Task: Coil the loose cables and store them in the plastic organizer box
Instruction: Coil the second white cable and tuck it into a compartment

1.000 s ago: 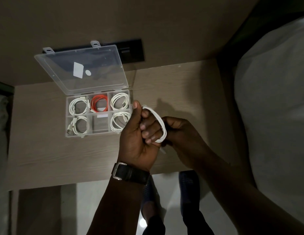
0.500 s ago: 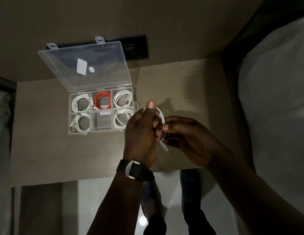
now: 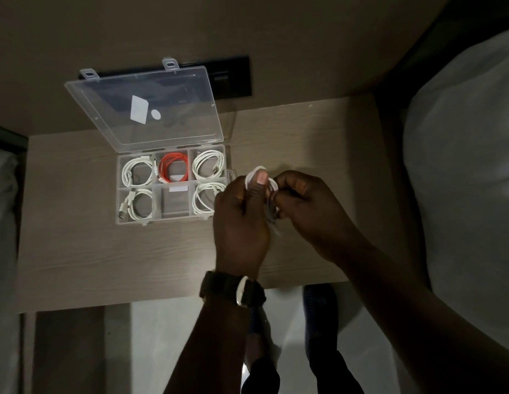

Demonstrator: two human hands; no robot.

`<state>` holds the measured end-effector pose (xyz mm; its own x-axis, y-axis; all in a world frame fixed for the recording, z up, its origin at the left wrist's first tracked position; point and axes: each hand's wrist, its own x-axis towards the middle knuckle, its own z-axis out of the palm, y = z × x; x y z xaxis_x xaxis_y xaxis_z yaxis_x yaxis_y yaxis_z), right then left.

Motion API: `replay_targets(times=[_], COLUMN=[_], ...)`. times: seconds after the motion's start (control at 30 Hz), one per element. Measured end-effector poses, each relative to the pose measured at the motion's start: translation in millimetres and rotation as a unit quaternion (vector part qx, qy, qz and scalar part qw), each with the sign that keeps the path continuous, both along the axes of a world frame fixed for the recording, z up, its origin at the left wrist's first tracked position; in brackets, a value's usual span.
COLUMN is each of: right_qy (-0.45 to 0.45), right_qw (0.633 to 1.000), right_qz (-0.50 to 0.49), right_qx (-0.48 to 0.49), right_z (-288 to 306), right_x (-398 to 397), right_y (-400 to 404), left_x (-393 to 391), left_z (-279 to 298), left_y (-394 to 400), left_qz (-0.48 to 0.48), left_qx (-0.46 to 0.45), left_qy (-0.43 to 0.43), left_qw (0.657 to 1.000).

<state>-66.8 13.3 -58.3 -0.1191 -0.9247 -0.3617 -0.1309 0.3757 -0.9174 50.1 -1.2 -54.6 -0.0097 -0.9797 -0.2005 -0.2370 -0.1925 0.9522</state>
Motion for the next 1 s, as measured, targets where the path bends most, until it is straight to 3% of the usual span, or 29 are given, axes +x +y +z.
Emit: replay_targets(times=[0.1,0.17,0.27,0.4,0.47,0.6,0.67,0.8,0.93,1.0], right_qy=[0.066,0.046,-0.1,-0.317,-0.383,-0.452,-0.43,-0.23,-0.107,-0.096], right_qw=[0.997,0.997,0.989,0.922,0.887,0.856,0.873,0.962,0.986,0.987], right_qz=[0.037,0.05,0.023,-0.071,-0.101,-0.04,-0.025,-0.008,0.041,0.041], right_qx=[0.003,0.035,0.111,0.21,0.237,0.249,0.229,0.149,0.119,0.118], right_z=[-1.9,-3.6,-4.9,-4.2,-2.9,8.0,11.3,7.6,-4.9,-10.7], right_x=[0.1,0.0,-0.2,1.2,0.6,8.1,16.9,32.6,41.4,49.7], right_y=[-0.7,-0.2,1.8,0.4,-2.1,-2.1,-6.1,-16.7,-21.2,-27.4], left_x=[9.3,15.0,25.0,32.9,36.0,43.4,46.1,61.3,86.9,99.6], left_z=[-4.0,-4.9,-5.7,-10.6,-13.2,-21.5,-24.8,-26.8,-25.4,-26.8], left_y=[-3.2,-1.2,2.3,1.1,0.8,-1.7,-2.4,-4.3,-6.3,-7.4], left_qz=[-0.011,-0.048,-0.078,-0.076,-0.074,-0.105,-0.097,-0.052,-0.048,-0.037], left_qx=[0.028,0.045,0.071,0.054,0.04,-0.012,0.002,0.051,0.109,0.132], left_qy=[-0.004,-0.005,0.012,0.013,0.005,-0.018,0.0,0.05,0.142,0.182], left_qw=[1.0,0.998,0.994,0.996,0.996,0.994,0.995,0.996,0.983,0.974])
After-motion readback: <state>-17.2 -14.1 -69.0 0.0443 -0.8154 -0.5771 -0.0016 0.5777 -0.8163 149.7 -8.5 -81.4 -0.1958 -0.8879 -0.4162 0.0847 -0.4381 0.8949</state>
